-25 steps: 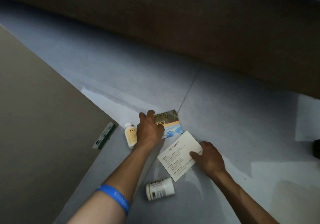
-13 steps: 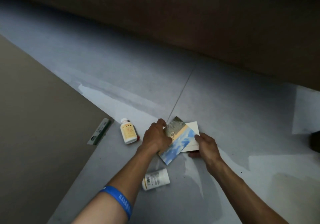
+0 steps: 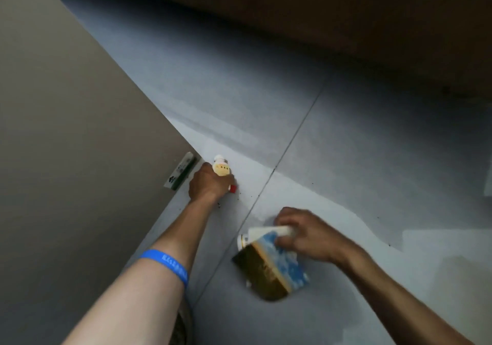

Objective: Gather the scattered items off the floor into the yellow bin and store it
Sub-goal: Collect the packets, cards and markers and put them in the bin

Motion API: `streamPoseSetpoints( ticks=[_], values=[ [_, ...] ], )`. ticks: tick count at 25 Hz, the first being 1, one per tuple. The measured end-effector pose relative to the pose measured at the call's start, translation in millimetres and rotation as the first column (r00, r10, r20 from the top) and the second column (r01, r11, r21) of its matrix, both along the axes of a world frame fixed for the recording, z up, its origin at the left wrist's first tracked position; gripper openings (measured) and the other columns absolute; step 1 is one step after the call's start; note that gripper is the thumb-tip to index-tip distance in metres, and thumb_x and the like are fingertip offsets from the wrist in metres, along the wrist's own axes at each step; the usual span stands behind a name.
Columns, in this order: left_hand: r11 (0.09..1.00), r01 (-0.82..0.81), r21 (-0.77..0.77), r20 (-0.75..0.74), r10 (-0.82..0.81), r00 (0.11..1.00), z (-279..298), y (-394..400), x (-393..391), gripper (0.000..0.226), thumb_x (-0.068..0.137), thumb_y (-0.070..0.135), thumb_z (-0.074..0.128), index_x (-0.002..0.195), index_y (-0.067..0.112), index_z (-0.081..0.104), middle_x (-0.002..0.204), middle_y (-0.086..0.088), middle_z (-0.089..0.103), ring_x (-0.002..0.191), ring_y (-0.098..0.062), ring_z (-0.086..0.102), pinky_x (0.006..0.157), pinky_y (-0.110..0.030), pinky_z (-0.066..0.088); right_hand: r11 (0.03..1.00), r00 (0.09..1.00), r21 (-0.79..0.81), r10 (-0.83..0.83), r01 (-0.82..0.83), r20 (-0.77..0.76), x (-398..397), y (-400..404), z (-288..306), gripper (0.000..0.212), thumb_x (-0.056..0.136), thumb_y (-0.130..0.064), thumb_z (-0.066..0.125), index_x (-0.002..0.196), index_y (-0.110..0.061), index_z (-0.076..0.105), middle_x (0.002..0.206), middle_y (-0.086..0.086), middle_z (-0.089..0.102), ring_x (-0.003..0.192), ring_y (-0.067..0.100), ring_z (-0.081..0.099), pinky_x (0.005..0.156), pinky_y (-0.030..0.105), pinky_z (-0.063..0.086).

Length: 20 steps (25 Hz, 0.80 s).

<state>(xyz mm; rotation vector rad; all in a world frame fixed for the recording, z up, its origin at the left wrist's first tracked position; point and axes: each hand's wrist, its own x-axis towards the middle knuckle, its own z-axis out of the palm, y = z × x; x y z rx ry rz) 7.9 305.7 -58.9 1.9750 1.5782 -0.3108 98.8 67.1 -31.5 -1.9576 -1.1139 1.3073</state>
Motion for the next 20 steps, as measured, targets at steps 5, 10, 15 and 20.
streamPoseSetpoints(
  ticks=[5,10,15,20],
  values=[
    [0.999,-0.033,0.03,0.08,0.03,0.996,-1,-2,-20,0.033,0.077,0.035,0.069,0.102,0.017,0.057,0.106,-0.007,0.066,0.085,-0.026,0.059,0.068,-0.031,0.046,0.942,0.9,0.024,0.311,-0.334,0.306,-54,4,-25,0.053,0.087,-0.043,0.063,0.136,-0.026,0.057,0.154,-0.008,0.037,0.136,0.015,0.036,0.113,0.032,0.031],
    [0.961,0.245,0.125,0.135,-0.262,0.956,-4,-16,-39,0.04,0.072,0.047,0.076,0.093,0.023,0.052,0.094,0.001,0.059,0.082,-0.023,0.059,0.066,-0.03,0.041,0.982,0.915,-0.039,0.188,-0.187,0.357,-71,-2,-40,0.059,0.081,-0.042,0.067,0.135,-0.027,0.05,0.13,0.001,0.054,0.111,0.02,0.054,0.092,0.028,0.046],
    [0.8,0.53,0.283,0.072,-0.569,0.819,-13,-43,-28,0.025,0.081,0.027,0.069,0.086,0.03,0.045,0.087,0.001,0.061,0.085,-0.026,0.064,0.065,-0.027,0.041,0.947,0.939,-0.015,-0.317,0.321,0.131,-36,-9,-28,0.014,0.072,-0.031,0.079,0.075,-0.02,0.071,0.088,-0.006,0.067,0.069,0.003,0.061,0.059,0.016,0.046],
    [0.956,0.292,0.0,0.371,-0.271,0.888,8,-88,24,0.026,0.069,0.034,0.076,0.088,0.02,0.066,0.086,-0.003,0.071,0.078,-0.025,0.066,0.068,-0.033,0.054,0.421,0.413,0.005,-0.889,0.907,-0.198,23,-69,22,0.012,0.076,-0.005,0.077,0.067,0.0,0.07,0.064,0.008,0.068,0.057,0.017,0.06,0.053,0.024,0.044]
  ],
)
